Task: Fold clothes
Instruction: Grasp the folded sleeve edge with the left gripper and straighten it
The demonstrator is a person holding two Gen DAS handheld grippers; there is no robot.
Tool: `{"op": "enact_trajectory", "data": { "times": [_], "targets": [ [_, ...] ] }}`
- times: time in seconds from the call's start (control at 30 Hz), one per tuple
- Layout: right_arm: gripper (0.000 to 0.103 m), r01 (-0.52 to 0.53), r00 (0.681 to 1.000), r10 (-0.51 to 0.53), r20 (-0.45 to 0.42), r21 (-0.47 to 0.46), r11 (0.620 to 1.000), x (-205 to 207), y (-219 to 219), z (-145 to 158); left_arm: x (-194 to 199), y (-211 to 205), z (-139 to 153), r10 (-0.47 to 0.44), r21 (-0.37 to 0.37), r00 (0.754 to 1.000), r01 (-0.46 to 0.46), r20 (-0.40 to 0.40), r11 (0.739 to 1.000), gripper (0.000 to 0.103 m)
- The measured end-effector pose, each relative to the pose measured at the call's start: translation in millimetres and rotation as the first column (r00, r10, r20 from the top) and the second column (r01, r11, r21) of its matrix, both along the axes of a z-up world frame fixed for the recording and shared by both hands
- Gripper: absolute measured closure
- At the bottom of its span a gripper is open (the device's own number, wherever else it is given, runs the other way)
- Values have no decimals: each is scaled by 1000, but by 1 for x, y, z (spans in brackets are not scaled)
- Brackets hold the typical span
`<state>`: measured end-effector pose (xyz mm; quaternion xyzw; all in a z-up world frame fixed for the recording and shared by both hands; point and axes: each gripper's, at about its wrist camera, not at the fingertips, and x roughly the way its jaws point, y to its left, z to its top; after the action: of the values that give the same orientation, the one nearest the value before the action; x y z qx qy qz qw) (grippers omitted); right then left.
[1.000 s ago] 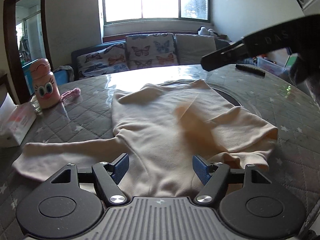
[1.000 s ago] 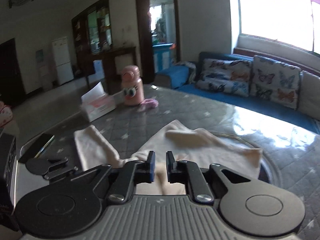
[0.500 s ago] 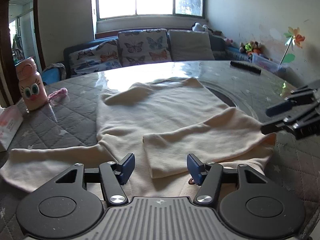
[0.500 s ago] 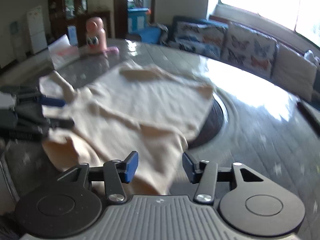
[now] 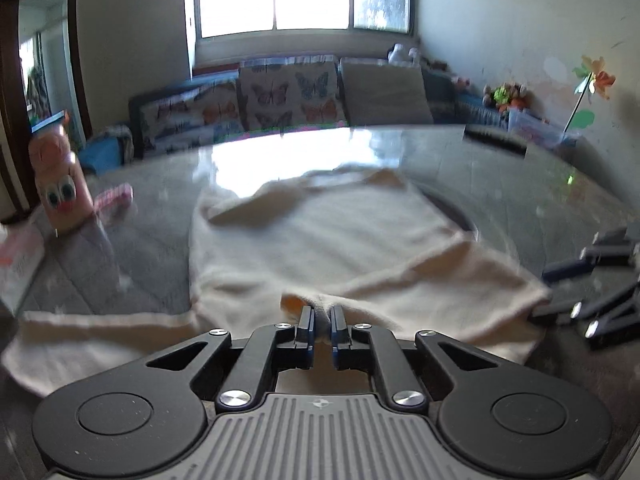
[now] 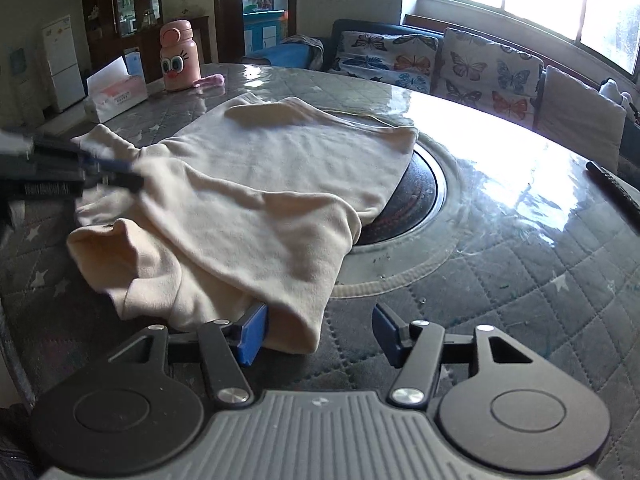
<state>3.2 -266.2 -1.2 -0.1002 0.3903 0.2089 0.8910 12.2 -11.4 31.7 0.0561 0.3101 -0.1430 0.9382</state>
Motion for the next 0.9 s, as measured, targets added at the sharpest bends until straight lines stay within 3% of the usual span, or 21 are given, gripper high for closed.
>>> {"op": "enact_trajectory", "data": {
  "times": [0.23, 0.33, 0.53, 0.77, 0.9],
  "targets": [
    [43, 31, 999, -31, -8, -10, 999, 0, -7, -3, -5, 2, 42, -22, -34, 993, 26, 119, 999, 95],
    [43, 36, 999, -36, -10, -7, 999, -1, -10, -3, -8, 9, 34, -24, -21, 996, 26, 90, 999, 94],
    [43, 11, 1000, -11, -25, -14, 1000, -3, -12, 3, -7, 25, -12, 40, 61, 998, -37, -53, 997, 89],
    [46, -33, 999, 33, 24, 37, 999, 5, -3, 28, -12, 33, -5, 55, 15, 998, -55, -13, 998, 87],
    [56, -48, 998, 45, 39, 72, 996, 25, 13, 28, -6, 25, -8, 27, -15, 999, -27, -17, 1000, 87]
  ]
}}
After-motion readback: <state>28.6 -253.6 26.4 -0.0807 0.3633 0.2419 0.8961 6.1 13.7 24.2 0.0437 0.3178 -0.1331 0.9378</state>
